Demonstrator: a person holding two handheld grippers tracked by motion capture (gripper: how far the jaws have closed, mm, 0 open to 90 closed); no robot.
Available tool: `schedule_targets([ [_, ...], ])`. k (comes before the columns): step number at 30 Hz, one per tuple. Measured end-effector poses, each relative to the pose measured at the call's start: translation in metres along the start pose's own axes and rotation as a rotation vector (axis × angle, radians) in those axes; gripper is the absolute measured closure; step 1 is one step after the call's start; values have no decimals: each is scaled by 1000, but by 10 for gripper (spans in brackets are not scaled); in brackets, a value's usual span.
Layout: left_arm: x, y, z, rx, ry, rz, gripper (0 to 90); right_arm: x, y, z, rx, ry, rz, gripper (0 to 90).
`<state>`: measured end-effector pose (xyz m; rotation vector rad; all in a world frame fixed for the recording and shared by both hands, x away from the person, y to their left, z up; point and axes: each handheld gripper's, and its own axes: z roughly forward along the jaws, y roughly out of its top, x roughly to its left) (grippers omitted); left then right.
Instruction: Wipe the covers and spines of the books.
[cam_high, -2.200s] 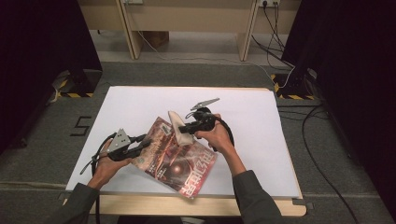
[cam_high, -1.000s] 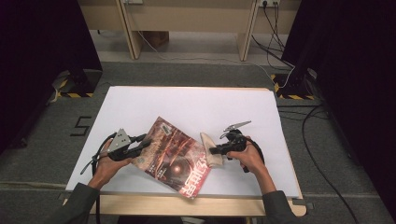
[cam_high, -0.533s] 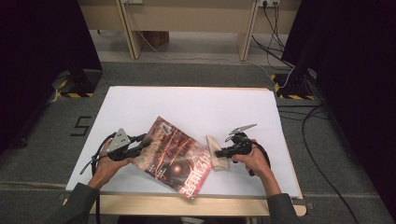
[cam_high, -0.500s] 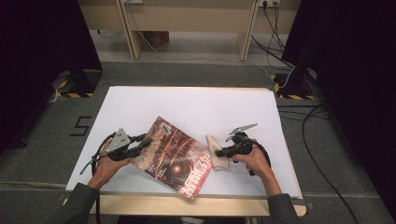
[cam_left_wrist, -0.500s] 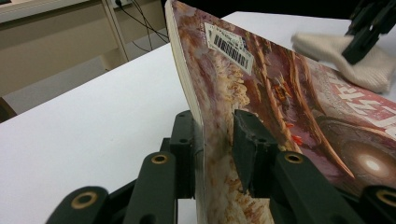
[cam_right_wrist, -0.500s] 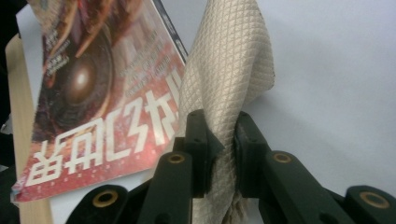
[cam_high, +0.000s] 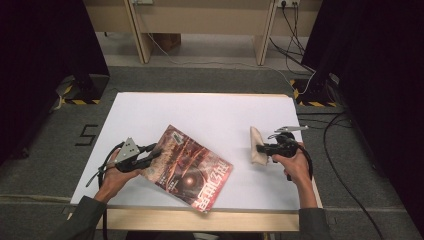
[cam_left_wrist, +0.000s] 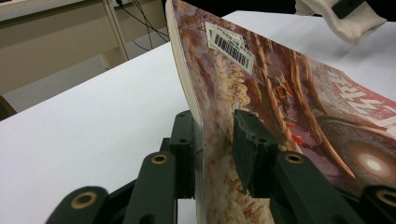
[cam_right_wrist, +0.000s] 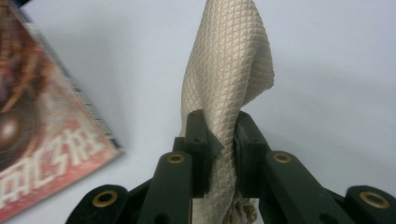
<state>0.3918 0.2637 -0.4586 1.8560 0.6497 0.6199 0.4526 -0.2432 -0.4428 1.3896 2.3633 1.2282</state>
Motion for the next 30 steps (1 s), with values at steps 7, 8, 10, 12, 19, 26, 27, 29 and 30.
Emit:
schedule_targets([
  [7,0,0,0,-1,0,1,701,-24,-13,-1,38,-139,34,779],
  [8,0,0,0,-1,0,1,701,-25,-14,1,51,-155,34,775],
  [10,0,0,0,-3,1,0,700,-27,-17,5,70,-171,36,753],
  [12,0,1,-1,-2,-2,1,701,-28,-19,8,96,-197,33,645],
  [19,0,1,0,-4,0,1,701,-24,-11,-5,38,-236,66,444],
  [26,-1,2,-1,-7,1,6,701,6,7,-14,-96,-173,-14,394],
  [27,-1,2,-1,-5,0,7,701,12,10,-12,-107,-145,-37,395],
  [29,-1,2,-1,-8,-1,8,701,27,14,-5,-117,-91,-69,396],
  [30,-1,2,-1,-8,0,8,701,35,16,1,-120,-61,-84,393],
])
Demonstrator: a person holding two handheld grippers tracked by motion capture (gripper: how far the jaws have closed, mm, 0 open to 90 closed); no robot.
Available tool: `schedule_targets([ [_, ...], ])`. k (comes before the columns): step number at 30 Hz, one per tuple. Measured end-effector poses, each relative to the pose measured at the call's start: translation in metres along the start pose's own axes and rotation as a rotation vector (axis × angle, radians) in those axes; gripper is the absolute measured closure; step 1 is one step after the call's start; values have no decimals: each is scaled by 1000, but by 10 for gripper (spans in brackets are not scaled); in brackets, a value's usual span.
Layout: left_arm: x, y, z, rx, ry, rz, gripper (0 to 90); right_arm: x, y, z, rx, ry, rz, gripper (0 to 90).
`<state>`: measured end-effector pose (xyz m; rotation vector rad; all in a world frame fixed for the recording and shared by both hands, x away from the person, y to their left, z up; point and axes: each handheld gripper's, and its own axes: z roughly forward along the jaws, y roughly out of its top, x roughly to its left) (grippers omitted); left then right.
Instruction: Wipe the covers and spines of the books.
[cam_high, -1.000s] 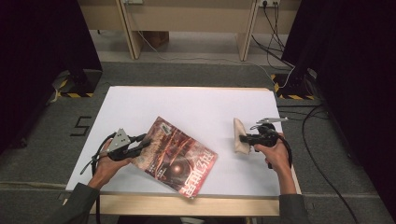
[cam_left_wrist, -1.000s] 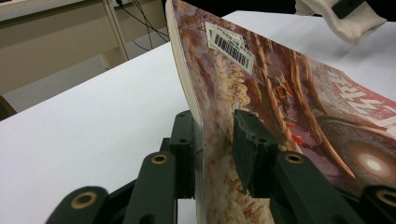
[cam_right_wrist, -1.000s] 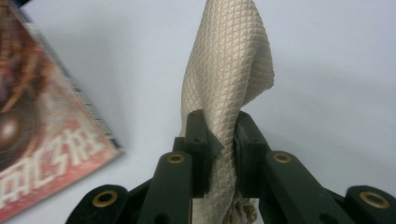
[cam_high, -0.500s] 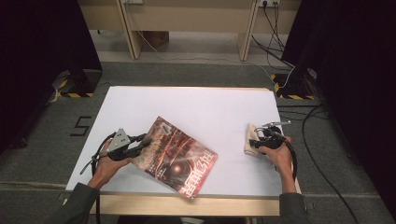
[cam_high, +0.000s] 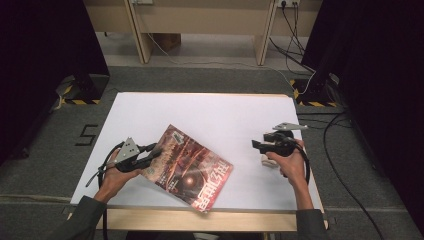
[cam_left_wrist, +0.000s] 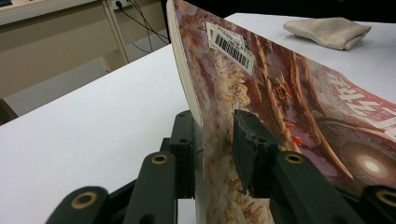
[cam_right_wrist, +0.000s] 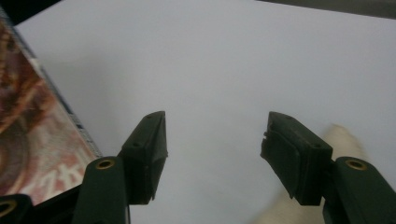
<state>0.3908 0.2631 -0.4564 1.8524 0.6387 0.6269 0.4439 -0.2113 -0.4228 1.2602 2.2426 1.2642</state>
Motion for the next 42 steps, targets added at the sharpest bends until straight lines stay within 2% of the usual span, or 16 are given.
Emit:
schedule_targets([
  [5,-1,1,0,-7,1,6,702,35,4,29,25,146,-62,366],
  [10,-1,2,-1,-10,1,12,702,60,6,52,58,229,-98,357],
  [18,-3,4,0,-27,2,14,705,83,10,84,96,327,-133,376],
  [27,-5,6,-1,-43,1,16,707,94,15,99,109,383,-169,462],
  [34,-5,6,0,-44,-1,14,708,98,16,107,148,382,-202,517],
  [37,-4,6,0,-57,-8,22,709,97,17,110,155,401,-185,529],
  [40,-4,6,1,-51,-5,23,708,97,19,111,159,408,-190,533],
  [42,-4,6,1,-52,-5,21,708,99,22,113,169,408,-211,532],
])
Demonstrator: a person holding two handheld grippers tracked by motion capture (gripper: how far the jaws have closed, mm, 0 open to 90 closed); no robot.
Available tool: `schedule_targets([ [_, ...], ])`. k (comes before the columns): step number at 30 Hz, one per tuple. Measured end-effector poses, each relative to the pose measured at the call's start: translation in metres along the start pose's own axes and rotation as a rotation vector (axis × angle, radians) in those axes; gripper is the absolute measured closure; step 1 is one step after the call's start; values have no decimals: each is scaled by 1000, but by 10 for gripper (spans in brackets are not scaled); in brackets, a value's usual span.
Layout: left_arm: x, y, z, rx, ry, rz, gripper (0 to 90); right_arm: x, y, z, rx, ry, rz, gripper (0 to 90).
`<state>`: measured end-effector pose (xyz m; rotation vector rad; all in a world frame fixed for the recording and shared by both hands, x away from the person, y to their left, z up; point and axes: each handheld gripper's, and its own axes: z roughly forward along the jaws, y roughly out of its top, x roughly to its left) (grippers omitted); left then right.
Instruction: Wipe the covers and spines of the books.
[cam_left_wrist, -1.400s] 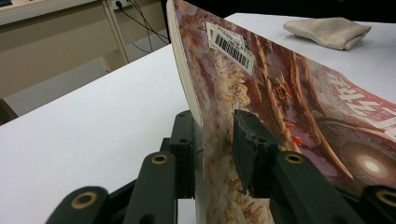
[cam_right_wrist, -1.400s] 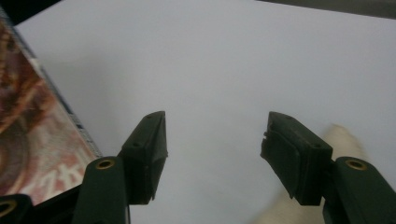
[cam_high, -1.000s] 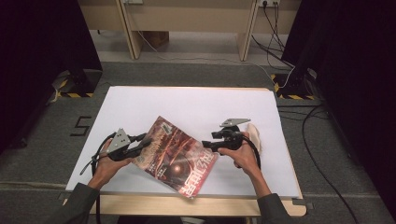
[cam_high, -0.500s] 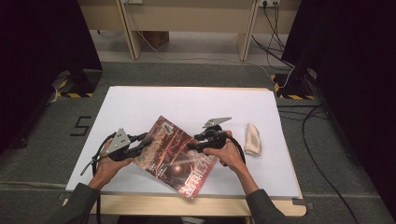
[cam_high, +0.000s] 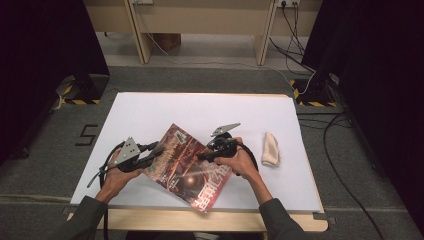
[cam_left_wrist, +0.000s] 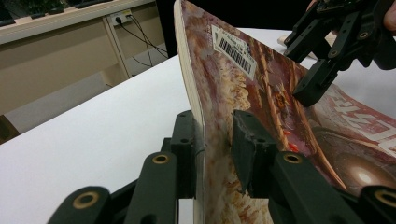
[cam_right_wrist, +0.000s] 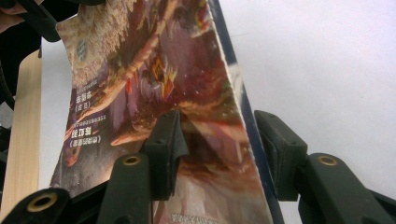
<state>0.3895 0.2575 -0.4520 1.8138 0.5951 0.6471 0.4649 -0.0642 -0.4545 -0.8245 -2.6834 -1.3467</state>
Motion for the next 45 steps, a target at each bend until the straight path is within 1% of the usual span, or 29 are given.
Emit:
schedule_targets([
  [4,0,0,0,-3,-3,0,708,2,3,4,10,21,2,538],
  [6,0,0,0,-2,-4,-2,708,2,5,6,23,26,-11,545],
  [9,1,-1,1,5,0,-5,707,3,6,7,39,25,-12,557],
  [10,1,-2,2,8,4,-6,707,3,6,7,44,22,-23,569],
  [12,2,-2,3,14,5,-9,707,5,8,6,53,12,-36,600],
  [13,2,-3,4,18,8,-16,704,6,9,5,57,14,-54,626],
  [17,3,-4,7,46,35,-31,687,10,13,0,48,30,-84,720],
  [18,2,-5,8,53,40,-36,683,12,13,-1,56,31,-95,733],
  [19,2,-5,8,57,54,-42,678,15,14,-1,64,26,-99,749],
  [21,4,-4,8,52,70,-68,681,18,15,-1,80,31,-114,801],
  [22,5,-3,7,40,61,-77,696,19,16,-1,91,25,-120,829],
  [23,5,-2,6,36,62,-77,689,21,17,0,107,9,-125,836],
  [24,4,-2,6,37,60,-70,689,20,17,2,142,-14,-119,835],
  [25,4,-2,6,45,57,-65,689,19,17,4,157,-19,-119,834],
  [26,3,-3,6,54,60,-52,688,17,16,4,156,-11,-119,837],
  [27,3,-3,6,57,62,-51,687,15,17,3,154,6,-93,838],
  [28,4,-4,6,55,66,-58,687,15,18,1,154,12,-77,838],
  [29,5,-4,5,58,68,-60,687,16,19,-1,158,12,-73,837],
  [31,6,-4,4,57,73,-63,688,19,23,-3,184,4,-92,836],
  [35,7,-4,1,57,75,-64,689,20,28,-4,215,10,-88,835],
  [39,9,-6,0,64,78,-65,689,21,32,-3,240,1,-91,833],
  [42,10,-8,-2,76,78,-69,689,23,36,-4,243,0,-98,835],
  [43,11,-9,-2,82,79,-72,689,23,37,-5,239,-4,-108,836],
  [45,12,-11,-2,100,83,-79,686,24,41,-8,249,-9,-104,839],
])
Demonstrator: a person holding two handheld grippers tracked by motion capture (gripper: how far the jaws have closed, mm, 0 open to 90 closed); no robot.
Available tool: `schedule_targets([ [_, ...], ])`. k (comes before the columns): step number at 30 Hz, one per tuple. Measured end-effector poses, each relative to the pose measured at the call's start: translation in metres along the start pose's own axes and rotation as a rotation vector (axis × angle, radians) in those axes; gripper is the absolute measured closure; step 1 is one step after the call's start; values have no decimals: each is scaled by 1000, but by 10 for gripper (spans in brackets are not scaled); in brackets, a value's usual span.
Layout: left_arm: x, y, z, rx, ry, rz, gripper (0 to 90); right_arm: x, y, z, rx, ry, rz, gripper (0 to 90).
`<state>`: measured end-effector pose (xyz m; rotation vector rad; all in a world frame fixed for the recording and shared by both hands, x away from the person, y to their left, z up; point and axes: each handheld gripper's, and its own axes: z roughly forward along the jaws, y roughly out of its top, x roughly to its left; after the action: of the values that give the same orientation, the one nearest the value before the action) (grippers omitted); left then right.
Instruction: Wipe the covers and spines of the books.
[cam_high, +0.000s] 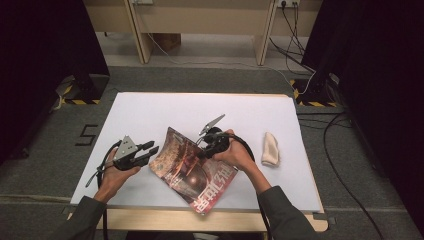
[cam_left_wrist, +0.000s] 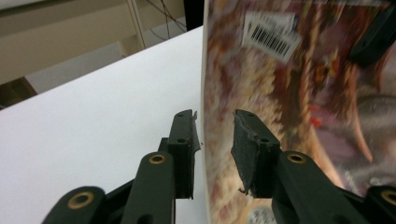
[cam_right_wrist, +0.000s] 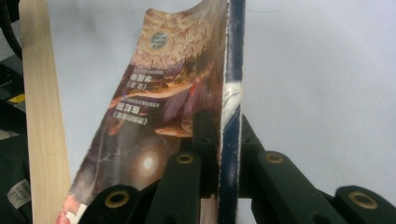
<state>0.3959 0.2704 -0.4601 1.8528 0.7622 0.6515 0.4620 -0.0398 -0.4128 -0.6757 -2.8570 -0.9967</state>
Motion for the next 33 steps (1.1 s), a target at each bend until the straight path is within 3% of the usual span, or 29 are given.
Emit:
schedule_targets([
  [7,4,-4,0,28,16,-19,677,3,20,-19,22,-50,-56,841],
  [10,5,-4,0,30,15,-20,678,6,32,-31,47,-93,-66,842],
  [19,6,-4,0,40,17,-18,679,5,68,-66,96,-275,-121,842],
  [22,6,-5,0,54,24,-25,678,2,75,-70,130,-381,-157,842],
  [25,8,-6,0,62,30,-31,678,2,75,-66,157,-419,-175,842],
  [29,9,-7,0,69,33,-37,678,8,66,-54,184,-387,-193,841],
  [33,9,-8,0,76,39,-41,675,25,60,-49,202,-353,-234,841],
])
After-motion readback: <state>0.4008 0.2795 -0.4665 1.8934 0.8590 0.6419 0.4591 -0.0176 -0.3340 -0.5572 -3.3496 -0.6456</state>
